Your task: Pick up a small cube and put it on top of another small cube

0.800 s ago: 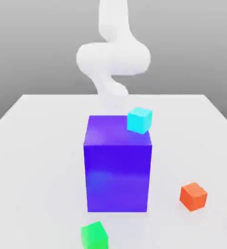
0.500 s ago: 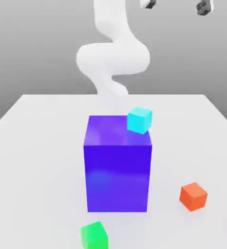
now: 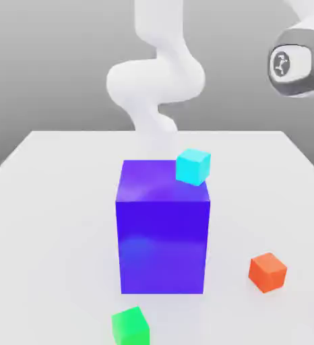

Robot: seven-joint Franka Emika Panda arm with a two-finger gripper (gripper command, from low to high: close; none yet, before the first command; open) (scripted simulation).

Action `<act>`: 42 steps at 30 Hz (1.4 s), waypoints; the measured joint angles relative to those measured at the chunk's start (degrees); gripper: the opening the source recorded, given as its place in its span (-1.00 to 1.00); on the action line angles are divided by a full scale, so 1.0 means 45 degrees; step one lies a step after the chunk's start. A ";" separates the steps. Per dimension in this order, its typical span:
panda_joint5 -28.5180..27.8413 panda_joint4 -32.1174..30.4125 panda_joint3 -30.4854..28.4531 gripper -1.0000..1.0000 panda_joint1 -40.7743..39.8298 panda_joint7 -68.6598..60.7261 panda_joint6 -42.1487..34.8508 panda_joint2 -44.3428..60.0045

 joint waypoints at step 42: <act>0.2108 -0.2524 -0.4039 1.00 -0.3721 0.2776 0.2070 0.1620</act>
